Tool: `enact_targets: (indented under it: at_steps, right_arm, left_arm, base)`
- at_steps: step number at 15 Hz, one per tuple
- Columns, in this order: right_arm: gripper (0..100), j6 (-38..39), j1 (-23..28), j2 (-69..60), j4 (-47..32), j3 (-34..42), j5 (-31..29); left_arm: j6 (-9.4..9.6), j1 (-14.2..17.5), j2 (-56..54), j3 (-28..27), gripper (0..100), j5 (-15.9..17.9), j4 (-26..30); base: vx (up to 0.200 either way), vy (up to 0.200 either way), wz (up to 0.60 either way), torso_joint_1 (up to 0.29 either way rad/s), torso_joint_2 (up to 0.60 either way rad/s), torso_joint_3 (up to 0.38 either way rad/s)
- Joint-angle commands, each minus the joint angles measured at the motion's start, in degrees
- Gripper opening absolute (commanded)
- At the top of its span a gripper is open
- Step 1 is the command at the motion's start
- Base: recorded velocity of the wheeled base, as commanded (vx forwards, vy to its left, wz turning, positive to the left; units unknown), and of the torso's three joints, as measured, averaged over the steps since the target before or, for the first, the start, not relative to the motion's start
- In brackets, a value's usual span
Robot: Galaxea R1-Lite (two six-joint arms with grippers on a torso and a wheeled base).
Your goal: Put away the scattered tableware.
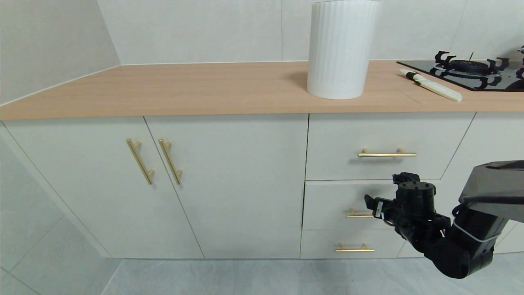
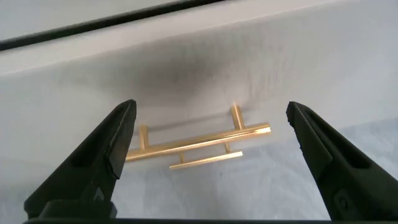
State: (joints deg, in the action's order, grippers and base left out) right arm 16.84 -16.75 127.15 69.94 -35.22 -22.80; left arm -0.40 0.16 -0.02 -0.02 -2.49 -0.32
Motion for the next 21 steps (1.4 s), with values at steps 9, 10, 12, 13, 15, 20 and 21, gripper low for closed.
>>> enact_targets:
  at_steps: [9, 10, 12, 13, 15, 20, 21]
  right_arm:
    - [100, 0.0, 1.7, 5.1, 5.6, -4.3, -2.5]
    - [100, 0.0, 1.7, 5.1, 5.9, -4.4, -2.4]
    - [100, 0.0, 1.7, 5.1, 6.5, -4.4, -2.4]
    - [100, 0.0, 1.8, 5.2, 6.5, -4.9, -2.5]
    - [100, 0.1, 2.3, 5.6, 6.5, -5.9, -3.1]
    - [100, -0.2, 2.2, 3.2, 7.8, -3.4, -3.8]
    - [100, -0.4, 2.1, 1.1, 7.8, -1.5, -3.5]
  left_arm:
    - [-0.04, 0.0, 0.0, 0.0, 100, -0.1, 0.0]
    - [-0.04, 0.0, 0.0, 0.0, 100, -0.1, 0.0]
    - [-0.04, 0.0, 0.0, 0.0, 100, 0.0, 0.0]
    - [-0.04, 0.0, 0.0, 0.0, 100, -0.1, 0.0]
    - [-0.04, 0.0, 0.0, 0.0, 100, -0.1, 0.0]
    - [-0.04, 0.0, 0.0, 0.0, 100, -0.1, 0.0]
    - [-0.04, 0.0, 0.0, 0.0, 100, -0.1, 0.0]
  base:
    - [0.0, 0.0, 0.0, 0.0, 0.0, 0.0]
    - [0.0, 0.0, 0.0, 0.0, 0.0, 0.0]
    - [0.0, 0.0, 0.0, 0.0, 0.0, 0.0]
    - [0.0, 0.0, 0.0, 0.0, 0.0, 0.0]
    - [0.0, 0.0, 0.0, 0.0, 0.0, 0.0]
    - [0.0, 0.0, 0.0, 0.0, 0.0, 0.0]
    - [0.0, 0.0, 0.0, 0.0, 0.0, 0.0]
